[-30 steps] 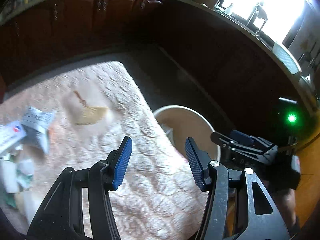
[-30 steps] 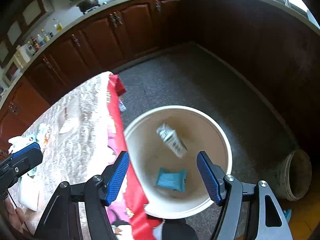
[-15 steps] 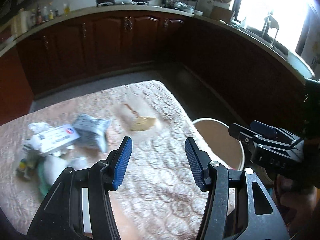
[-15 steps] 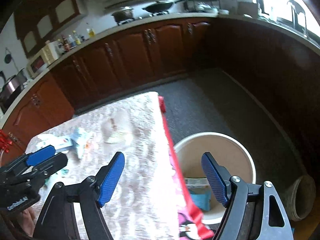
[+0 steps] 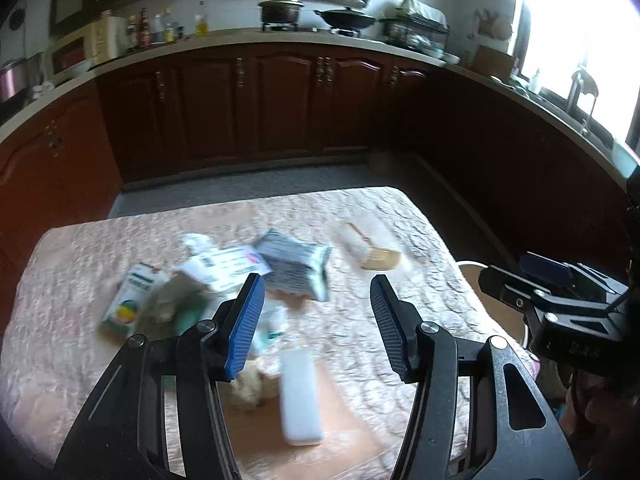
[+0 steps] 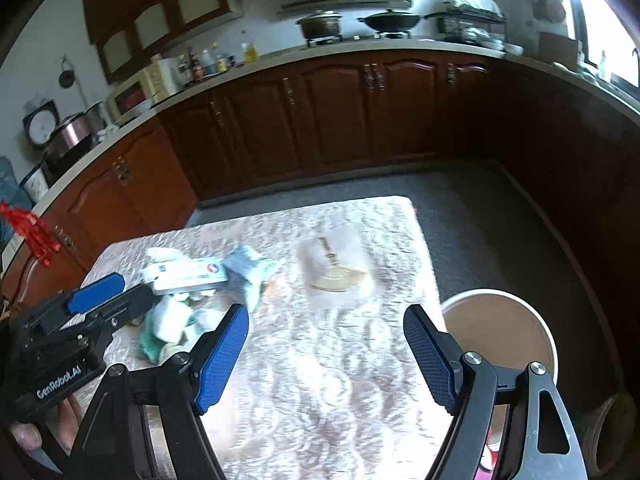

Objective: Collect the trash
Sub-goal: 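Move both tools back over the remaining trash on the table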

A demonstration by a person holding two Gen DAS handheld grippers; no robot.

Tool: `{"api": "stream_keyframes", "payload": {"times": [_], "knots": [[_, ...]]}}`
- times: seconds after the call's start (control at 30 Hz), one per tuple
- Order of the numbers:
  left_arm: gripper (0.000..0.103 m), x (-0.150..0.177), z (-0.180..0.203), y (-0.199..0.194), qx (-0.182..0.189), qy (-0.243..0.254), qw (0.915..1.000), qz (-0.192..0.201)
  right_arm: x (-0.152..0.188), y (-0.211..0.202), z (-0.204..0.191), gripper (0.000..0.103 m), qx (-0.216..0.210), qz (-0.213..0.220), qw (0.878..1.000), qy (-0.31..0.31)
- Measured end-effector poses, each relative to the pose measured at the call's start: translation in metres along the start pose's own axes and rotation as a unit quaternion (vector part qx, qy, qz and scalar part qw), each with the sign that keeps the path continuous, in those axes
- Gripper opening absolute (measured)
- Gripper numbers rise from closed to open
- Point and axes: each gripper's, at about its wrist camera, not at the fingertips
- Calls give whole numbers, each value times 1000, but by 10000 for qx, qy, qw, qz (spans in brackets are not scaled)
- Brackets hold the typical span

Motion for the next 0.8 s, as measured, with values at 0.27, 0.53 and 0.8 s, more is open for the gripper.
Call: {"api": "stream_keyframes", "payload": {"times": [0.27, 0.53, 0.8], "knots": [[54, 6, -61, -14, -176, -462, 9988, -42, 6, 8, -42, 78, -389, -209, 9988, -221], [54, 22, -117, -22, -640, -598, 9960, -164, 14, 15, -65, 78, -577, -414, 9969, -340], [54, 50, -165, -16, -864, -854, 9917, -421, 31, 41, -88, 78, -930, -906, 9912, -253]]}}
Point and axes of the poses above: each gripper's, at about its wrist camera, not at the fingertips, and y roughly the way its jaws point, z to its right, x to its underside, and after that the axes turned 12 degrees about z, right-handed
